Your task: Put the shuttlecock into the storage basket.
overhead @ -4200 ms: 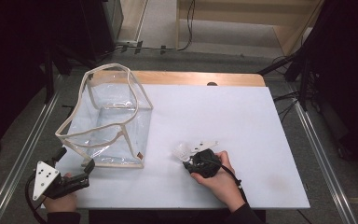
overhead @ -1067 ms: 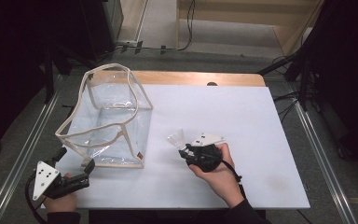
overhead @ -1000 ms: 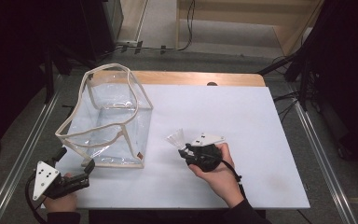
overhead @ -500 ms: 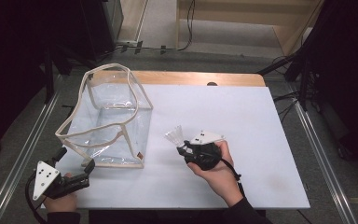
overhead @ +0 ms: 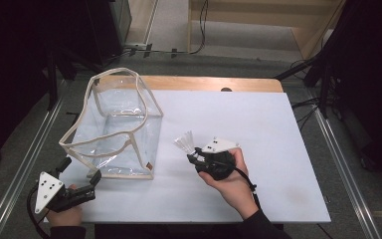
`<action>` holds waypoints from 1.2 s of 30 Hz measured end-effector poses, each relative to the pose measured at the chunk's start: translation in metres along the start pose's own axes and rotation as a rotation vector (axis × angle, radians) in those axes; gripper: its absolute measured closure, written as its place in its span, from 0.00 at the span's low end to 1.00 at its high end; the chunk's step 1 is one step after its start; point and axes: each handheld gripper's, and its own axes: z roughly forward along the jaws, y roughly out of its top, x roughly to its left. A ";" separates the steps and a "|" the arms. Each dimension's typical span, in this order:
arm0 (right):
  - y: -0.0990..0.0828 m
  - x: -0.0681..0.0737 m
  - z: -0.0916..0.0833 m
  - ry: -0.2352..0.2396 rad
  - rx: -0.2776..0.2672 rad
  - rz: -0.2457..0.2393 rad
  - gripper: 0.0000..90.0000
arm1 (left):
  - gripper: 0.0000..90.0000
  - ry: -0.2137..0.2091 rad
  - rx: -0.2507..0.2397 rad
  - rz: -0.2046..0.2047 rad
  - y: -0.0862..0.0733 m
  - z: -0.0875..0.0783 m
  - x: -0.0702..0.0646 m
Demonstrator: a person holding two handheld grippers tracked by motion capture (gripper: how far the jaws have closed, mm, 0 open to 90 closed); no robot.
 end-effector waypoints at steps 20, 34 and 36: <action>0.010 0.005 -0.001 -0.001 -0.038 -0.018 0.70 | 0.00 -0.001 0.000 -0.003 0.000 0.000 0.000; 0.019 0.008 -0.003 0.006 -0.069 -0.030 0.70 | 0.00 -0.002 0.000 -0.002 0.000 0.000 0.000; 0.020 0.008 -0.003 0.007 -0.070 -0.032 0.70 | 0.00 -0.002 0.000 -0.003 0.000 0.000 0.000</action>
